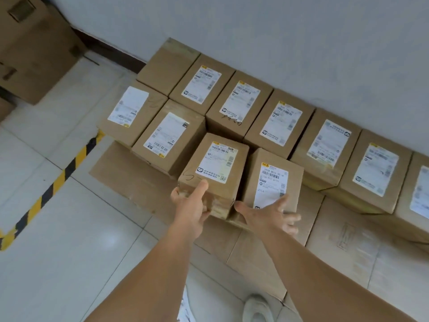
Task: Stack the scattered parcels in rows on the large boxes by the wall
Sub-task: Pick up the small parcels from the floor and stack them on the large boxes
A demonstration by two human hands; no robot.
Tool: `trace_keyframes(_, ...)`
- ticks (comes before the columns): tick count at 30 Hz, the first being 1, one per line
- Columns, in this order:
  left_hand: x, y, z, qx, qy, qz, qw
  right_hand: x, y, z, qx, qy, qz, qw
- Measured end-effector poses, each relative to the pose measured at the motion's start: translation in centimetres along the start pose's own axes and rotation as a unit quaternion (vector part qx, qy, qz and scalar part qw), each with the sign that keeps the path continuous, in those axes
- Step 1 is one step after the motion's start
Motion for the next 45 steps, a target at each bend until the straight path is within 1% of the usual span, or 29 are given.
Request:
trace_keyframes(4,-0.4,0.0,3.2,-0.026,-0.008,-0.011,1.0,-0.8,1.9,0.7,0.021,0.007,0.017,1.0)
trace_keyframes(10,-1.4,-0.2,6.3,-0.049,-0.054,0.02,0.997,-2.7,4.2,0.4,0.027,-0.032,0.085,0.996)
trace_keyframes(16,-1.5,0.9,6.7,-0.067,-0.093,0.061,0.992,-2.5,4.4,0.6,0.05,-0.009,0.151,0.987)
trace_keyframes(21,-1.1,0.9,7.2,-0.051,-0.096,0.069,0.992,-3.0,4.5,0.9,0.052,0.002,0.175,0.983)
trace_keyframes(26,-1.1,1.0,6.7,-0.031,-0.085,0.079,0.993,-3.0,4.5,1.1,0.033,-0.002,0.177,0.984)
trace_keyframes(32,-0.9,1.8,3.6,-0.002,-0.075,0.108,0.991,-2.2,3.4,1.4,-0.033,-0.078,0.174,0.981)
trace_keyframes(35,-0.1,2.2,0.4,0.009,-0.063,0.161,0.985,-1.8,1.3,0.6,-0.032,-0.104,0.156,0.982)
trace_keyframes(37,0.9,2.5,-1.9,0.006,-0.018,0.24,0.971,-1.5,-0.6,-0.3,-0.013,-0.127,0.118,0.985)
trace_keyframes(39,2.4,3.2,-4.5,-0.019,0.067,0.306,0.95,-0.7,-2.6,-1.5,-0.001,-0.152,0.088,0.984)
trace_keyframes(42,4.1,4.4,-7.9,-0.073,0.186,0.398,0.895,1.1,-5.6,-3.2,0.002,-0.178,0.084,0.981)
trace_keyframes(43,4.4,4.8,-9.0,-0.092,0.216,0.424,0.875,1.8,-6.6,-3.7,0.005,-0.183,0.085,0.979)
trace_keyframes(45,4.6,5.7,-11.3,-0.125,0.247,0.47,0.838,3.4,-8.5,-4.8,0.012,-0.188,0.087,0.978)
Point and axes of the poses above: each hand's wrist, its own z-axis towards the middle knuckle, its own y-axis out of the palm, x = y × z, the point moved 8 cm from there along z, towards the middle knuckle, and after that the axes turned 6 degrees about y, right-handed, at the moved point
